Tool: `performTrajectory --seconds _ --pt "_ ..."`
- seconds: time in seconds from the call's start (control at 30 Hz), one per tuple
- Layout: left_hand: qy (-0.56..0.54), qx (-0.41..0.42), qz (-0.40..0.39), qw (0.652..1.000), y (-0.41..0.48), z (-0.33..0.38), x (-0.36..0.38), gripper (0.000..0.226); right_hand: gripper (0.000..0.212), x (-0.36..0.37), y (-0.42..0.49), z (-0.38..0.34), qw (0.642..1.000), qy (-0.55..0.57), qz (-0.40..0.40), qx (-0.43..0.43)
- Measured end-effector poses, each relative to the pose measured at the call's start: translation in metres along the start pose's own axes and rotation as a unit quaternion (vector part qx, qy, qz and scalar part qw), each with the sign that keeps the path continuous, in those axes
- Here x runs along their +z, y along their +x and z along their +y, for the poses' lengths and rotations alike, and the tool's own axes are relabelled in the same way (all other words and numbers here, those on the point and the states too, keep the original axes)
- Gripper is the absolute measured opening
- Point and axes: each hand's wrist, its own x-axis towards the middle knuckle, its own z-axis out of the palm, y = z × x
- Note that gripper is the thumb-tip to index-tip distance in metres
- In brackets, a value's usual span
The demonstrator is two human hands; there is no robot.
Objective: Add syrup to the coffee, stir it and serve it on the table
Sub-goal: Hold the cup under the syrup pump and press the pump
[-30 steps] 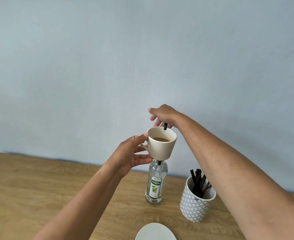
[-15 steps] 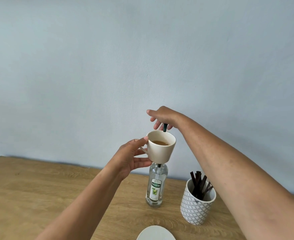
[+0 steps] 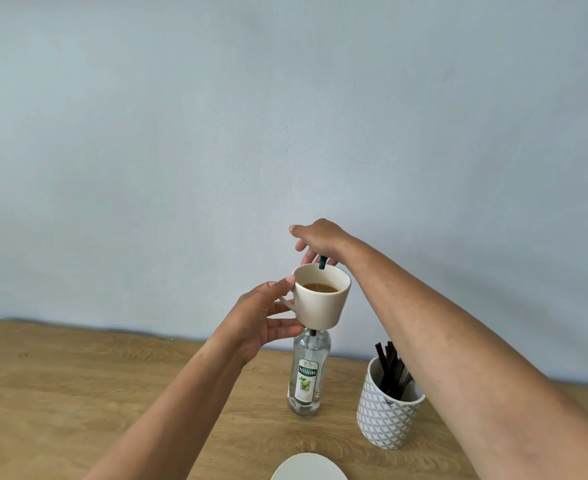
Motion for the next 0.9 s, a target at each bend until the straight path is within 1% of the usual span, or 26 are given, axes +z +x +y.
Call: performTrajectory --seconds 0.27,0.43,0.77,0.9 --pt "0.002 -0.001 -0.002 1.000 -0.004 0.002 0.001 0.033 0.056 -0.008 -0.006 -0.006 0.999 -0.030 -0.019 0.003" --pt "0.000 -0.001 0.002 1.000 -0.003 0.002 0.000 0.033 0.056 -0.011 -0.007 -0.008 0.999 -0.038 -0.030 0.000" --pt "-0.013 0.004 0.001 1.000 0.004 0.002 -0.001 0.031 0.048 -0.004 0.001 0.003 1.000 0.006 0.001 0.002" --pt "-0.014 0.007 0.000 1.000 0.005 0.002 0.000 0.031 0.049 -0.003 0.000 0.002 1.000 0.012 0.006 0.004"
